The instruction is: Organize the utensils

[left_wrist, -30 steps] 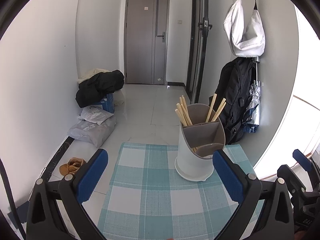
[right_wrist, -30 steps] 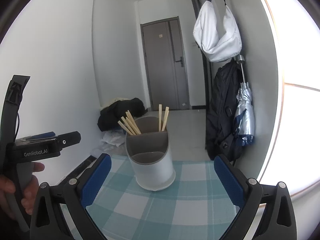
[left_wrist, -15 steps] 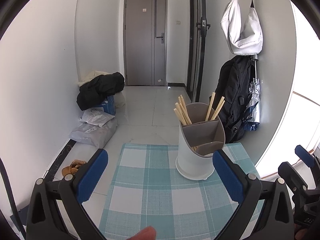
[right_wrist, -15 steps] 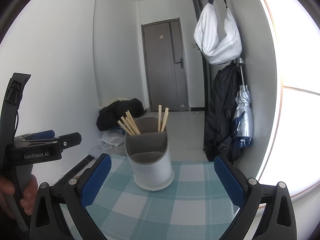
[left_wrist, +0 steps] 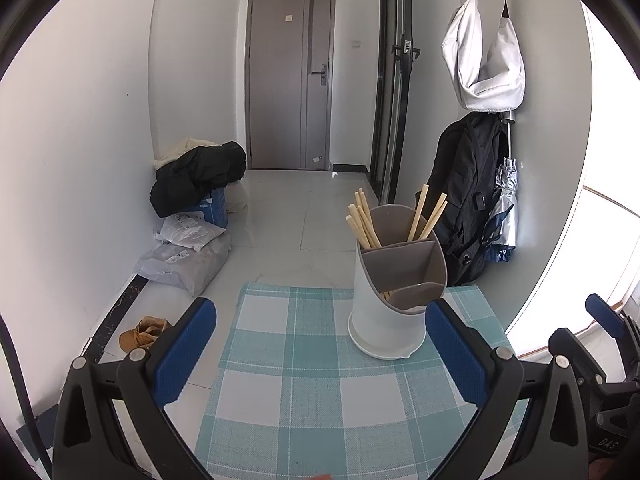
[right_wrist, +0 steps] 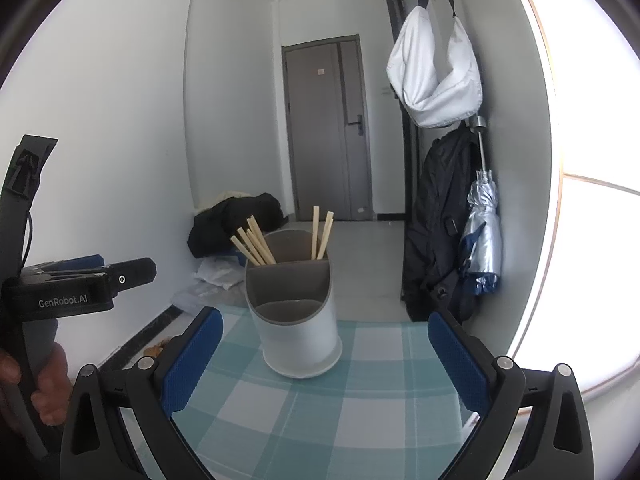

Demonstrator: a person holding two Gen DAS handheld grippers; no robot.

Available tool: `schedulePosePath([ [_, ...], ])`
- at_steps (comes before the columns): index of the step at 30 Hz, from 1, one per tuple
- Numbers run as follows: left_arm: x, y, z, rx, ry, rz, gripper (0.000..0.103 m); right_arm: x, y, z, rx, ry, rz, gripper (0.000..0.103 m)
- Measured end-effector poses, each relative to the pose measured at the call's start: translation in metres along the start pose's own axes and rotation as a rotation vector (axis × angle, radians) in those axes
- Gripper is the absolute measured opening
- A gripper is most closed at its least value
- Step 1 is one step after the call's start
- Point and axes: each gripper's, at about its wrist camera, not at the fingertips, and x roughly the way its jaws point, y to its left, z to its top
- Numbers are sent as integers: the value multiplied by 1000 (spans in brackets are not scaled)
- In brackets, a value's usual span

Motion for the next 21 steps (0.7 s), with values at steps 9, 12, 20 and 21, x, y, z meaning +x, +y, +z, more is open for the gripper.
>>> schedulePosePath([
  [9,1,0,1,-2,-2,4,102,0,1,0,-6,0,-2,103],
  [12,2,1,0,-6,3,3,102,0,1,-1,-6,-2,-6,103],
  [20,3,0,0,-4,6,5,102,-1,1,-1,1,-3,-12,103],
  [21,3,0,0,-2,7,4,102,-1,1,-1,2,-3,-13,103],
])
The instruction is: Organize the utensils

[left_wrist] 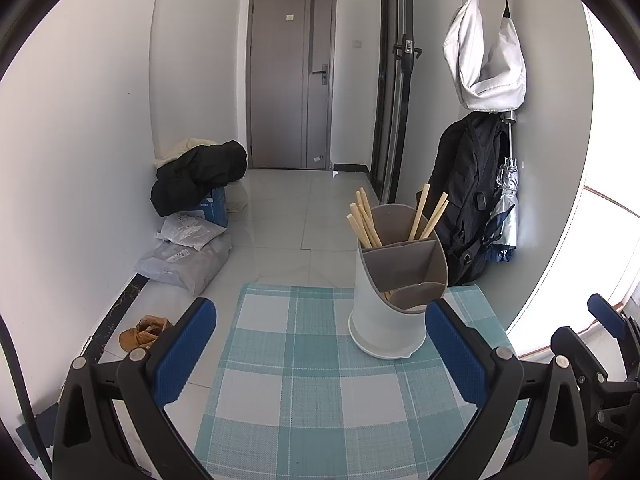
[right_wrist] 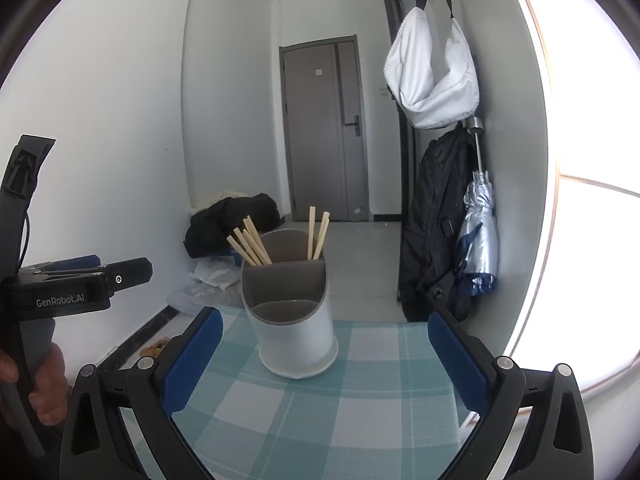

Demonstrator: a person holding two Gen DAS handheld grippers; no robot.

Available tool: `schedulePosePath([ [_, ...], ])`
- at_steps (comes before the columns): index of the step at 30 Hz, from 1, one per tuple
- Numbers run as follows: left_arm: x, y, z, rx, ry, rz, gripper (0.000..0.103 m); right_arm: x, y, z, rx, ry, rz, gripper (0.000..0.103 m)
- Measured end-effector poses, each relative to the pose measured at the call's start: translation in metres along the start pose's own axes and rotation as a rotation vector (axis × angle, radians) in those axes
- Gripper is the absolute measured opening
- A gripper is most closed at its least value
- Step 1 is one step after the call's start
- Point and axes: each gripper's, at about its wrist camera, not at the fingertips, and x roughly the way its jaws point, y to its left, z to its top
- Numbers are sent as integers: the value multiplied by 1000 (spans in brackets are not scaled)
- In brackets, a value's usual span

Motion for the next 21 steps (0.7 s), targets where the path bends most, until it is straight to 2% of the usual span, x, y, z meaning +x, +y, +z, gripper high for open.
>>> schedulePosePath([
  [9,-2,-5,0,26,-24,18,102,-2,-2,1,7,-2,-10,103],
  [21,1,-8,-2,32,-12,18,102,-1,-6,1,30,6,-16,103],
])
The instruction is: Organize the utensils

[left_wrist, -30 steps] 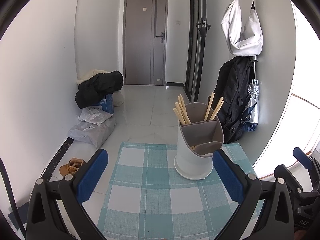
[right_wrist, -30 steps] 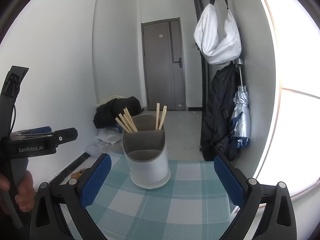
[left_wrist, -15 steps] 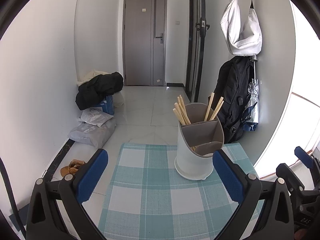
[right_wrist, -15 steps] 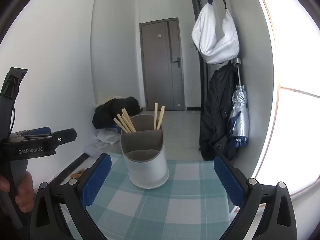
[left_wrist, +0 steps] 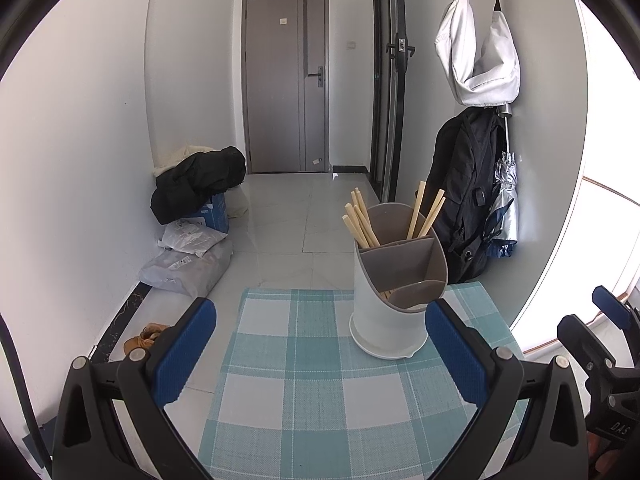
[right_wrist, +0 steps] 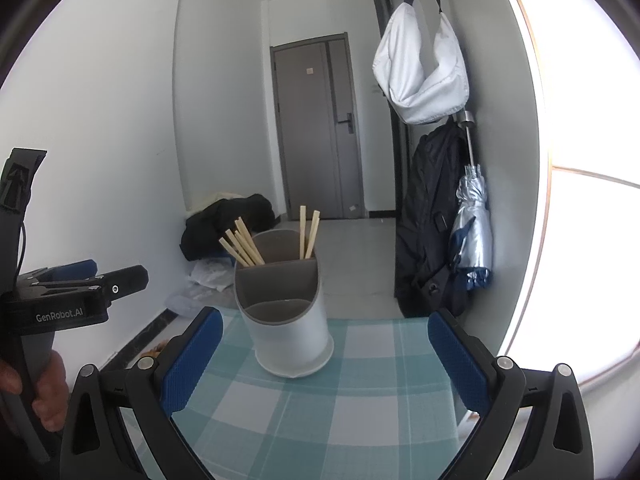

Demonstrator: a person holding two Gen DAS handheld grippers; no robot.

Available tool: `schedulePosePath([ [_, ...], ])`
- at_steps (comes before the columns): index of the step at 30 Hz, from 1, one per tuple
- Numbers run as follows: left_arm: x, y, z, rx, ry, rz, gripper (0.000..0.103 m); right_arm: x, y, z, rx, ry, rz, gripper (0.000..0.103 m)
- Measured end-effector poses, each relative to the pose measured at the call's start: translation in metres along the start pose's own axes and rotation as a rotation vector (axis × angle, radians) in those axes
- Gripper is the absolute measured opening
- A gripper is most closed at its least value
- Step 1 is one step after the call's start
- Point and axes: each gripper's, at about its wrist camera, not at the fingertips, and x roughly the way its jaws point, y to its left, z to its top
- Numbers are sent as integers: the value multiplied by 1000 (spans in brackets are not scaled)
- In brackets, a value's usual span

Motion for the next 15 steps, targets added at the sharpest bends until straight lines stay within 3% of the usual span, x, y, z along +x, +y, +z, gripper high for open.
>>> schedulePosePath([
  [8,2,-1,-1,-4,16,-6,102,1,0,0,0,3,0,103],
  [15,5,10,1,-73,44,-25,102,4,1,-2,5,19,2,103],
])
